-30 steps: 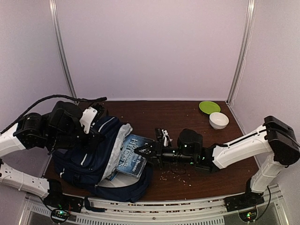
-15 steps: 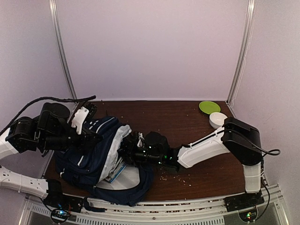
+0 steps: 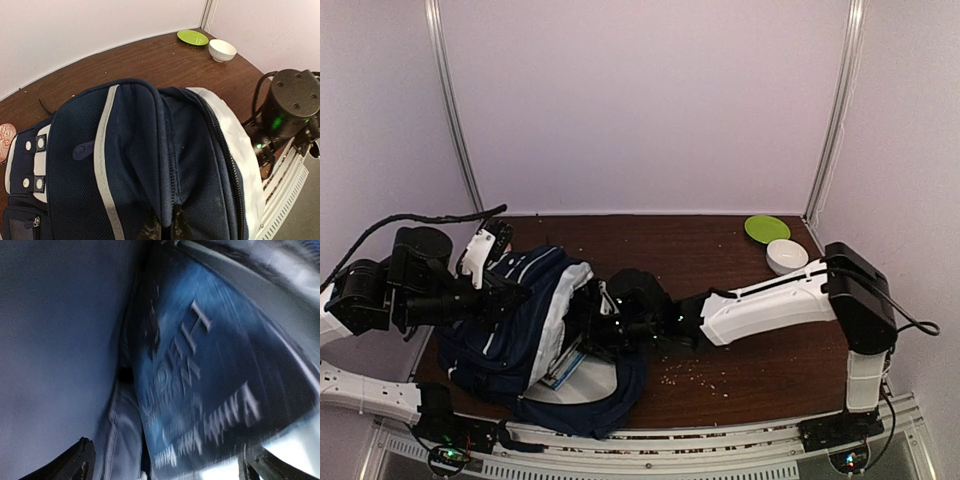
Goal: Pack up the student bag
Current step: Place the book in the student bag.
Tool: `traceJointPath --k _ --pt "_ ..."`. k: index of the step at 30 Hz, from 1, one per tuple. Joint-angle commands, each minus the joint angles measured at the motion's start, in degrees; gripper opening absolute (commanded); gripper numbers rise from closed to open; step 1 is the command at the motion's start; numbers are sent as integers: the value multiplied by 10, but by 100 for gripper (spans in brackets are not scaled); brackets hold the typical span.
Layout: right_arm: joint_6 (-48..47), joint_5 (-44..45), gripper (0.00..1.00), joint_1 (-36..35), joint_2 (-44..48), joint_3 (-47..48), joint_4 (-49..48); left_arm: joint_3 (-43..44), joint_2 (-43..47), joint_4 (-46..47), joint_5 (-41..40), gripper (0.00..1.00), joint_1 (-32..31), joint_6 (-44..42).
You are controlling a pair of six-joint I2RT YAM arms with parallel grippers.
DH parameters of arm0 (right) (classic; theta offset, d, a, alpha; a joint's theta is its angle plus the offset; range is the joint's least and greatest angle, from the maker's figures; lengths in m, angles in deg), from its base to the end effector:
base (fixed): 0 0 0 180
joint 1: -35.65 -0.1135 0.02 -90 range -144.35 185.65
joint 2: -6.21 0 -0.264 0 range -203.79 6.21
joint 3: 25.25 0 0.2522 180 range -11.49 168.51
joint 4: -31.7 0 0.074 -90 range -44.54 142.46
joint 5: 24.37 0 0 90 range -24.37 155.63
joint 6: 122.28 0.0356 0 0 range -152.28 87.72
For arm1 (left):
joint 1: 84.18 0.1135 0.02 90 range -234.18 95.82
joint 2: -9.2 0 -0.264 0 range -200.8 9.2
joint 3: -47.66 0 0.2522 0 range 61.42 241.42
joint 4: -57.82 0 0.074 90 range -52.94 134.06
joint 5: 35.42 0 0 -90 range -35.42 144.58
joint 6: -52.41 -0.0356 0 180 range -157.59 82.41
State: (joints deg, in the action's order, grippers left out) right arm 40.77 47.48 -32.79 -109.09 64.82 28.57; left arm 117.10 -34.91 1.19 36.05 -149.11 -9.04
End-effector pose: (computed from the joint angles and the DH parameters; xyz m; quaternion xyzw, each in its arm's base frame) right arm 0.1590 0.4327 0.2041 -0.0551 0.8220 0.5638 0.0583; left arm 0.0740 -0.1315 0.3492 0.1936 0.8419 -0.2561 0.4337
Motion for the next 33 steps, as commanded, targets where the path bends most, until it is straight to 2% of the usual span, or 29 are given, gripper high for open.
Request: traceJointPath --k 1,8,12,16,21,29,33 --pt "-97 55 100 -4 99 -27 124 14 43 193 -27 0 -3 -15" --pt "-169 101 99 -6 202 -67 221 -10 63 207 -32 0 -4 -10" --pt "-238 161 98 -3 243 -90 283 -15 54 199 -25 0 -4 -7" --pt "-313 181 91 1 204 -74 324 -19 46 198 -11 0 -4 -6" --pt "-365 191 78 2 142 -27 348 -21 47 195 -9 0 -4 -4" --pt "-373 221 79 9 66 22 355 -19 30 202 0 0 -4 -10" --pt "-386 292 75 8 20 77 419 -17 17 205 9 0 -4 -14"
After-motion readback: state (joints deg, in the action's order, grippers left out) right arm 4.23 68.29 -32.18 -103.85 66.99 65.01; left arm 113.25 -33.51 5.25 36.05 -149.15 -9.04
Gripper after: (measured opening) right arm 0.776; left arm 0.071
